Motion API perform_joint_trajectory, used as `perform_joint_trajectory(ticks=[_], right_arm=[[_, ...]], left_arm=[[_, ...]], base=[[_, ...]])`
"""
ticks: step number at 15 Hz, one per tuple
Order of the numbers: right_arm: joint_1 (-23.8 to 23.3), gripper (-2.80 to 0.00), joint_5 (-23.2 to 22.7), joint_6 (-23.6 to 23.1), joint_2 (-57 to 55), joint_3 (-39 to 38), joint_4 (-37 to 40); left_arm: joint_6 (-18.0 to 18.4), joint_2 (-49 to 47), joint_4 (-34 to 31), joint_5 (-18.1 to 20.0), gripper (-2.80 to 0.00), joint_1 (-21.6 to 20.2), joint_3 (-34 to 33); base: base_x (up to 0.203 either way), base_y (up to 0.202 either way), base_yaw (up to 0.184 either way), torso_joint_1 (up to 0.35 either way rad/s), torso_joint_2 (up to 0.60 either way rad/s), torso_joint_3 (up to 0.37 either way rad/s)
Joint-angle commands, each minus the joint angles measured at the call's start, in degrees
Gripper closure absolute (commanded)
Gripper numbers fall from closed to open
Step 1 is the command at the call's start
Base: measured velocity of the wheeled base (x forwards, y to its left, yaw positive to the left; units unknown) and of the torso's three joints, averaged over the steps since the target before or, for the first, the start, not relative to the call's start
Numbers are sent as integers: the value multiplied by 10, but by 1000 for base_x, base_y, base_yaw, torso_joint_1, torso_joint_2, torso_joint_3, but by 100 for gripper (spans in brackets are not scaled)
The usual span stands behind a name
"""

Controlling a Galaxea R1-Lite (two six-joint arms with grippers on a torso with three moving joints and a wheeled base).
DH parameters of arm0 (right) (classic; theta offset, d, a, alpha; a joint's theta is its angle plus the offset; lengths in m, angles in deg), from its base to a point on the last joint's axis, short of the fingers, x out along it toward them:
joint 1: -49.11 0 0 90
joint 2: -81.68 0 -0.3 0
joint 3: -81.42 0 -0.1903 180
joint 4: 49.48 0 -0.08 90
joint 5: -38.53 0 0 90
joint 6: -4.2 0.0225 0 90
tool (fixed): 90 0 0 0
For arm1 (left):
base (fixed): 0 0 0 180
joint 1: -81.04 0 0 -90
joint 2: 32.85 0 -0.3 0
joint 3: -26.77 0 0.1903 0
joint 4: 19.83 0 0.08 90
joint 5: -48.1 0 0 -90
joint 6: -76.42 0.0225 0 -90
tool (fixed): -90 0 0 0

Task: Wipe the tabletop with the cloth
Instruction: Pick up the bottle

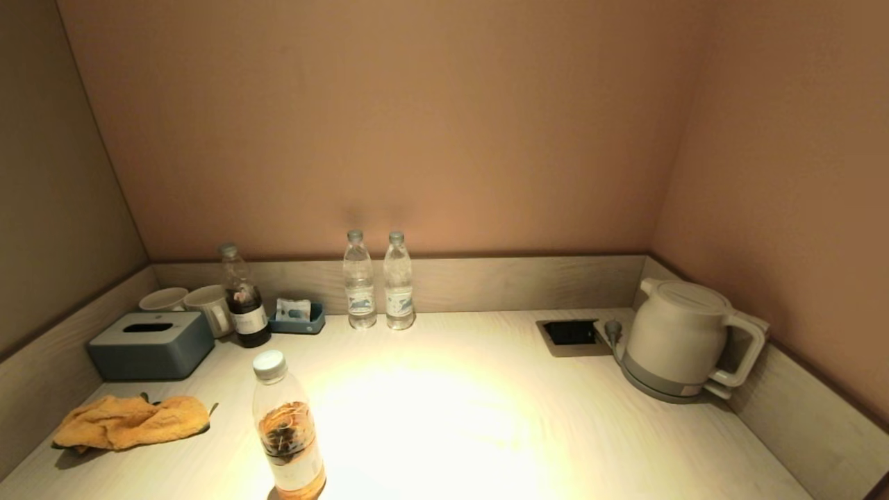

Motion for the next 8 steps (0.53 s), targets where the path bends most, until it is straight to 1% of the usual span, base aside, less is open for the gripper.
perform_joint_trajectory(ticks=[1, 8], right_arm=[[0, 0, 0, 0, 0, 0, 0], [0, 0, 0, 0, 0, 0, 0]], left_arm=[[0, 0, 0, 0, 0, 0, -1], [0, 0, 0, -1, 0, 0, 0]], base=[[0, 0, 0, 0, 0, 0], [0, 0, 0, 0, 0, 0]])
